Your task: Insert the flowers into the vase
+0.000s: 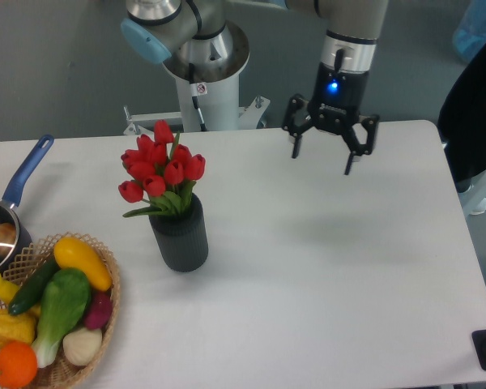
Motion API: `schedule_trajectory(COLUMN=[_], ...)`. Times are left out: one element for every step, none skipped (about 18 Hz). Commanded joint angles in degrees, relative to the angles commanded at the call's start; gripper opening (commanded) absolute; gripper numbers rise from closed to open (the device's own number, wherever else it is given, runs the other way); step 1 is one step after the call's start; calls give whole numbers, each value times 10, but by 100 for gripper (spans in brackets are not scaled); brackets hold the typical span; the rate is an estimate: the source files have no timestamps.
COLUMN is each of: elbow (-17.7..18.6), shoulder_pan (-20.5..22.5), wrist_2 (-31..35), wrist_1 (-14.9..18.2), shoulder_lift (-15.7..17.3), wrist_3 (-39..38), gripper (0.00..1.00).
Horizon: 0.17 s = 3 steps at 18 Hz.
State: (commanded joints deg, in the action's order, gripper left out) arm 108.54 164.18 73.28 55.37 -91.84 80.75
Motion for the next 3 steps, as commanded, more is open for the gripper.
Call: schedule_trajectory(elbow=[0, 0, -2], shoulder_pan=[0, 0, 0], wrist_2=[11, 20, 30], wrist_1=[0, -1, -3], shoulder_lift=[-12, -23, -31], wrist_3=[11, 15, 15], gripper=[100, 100, 100])
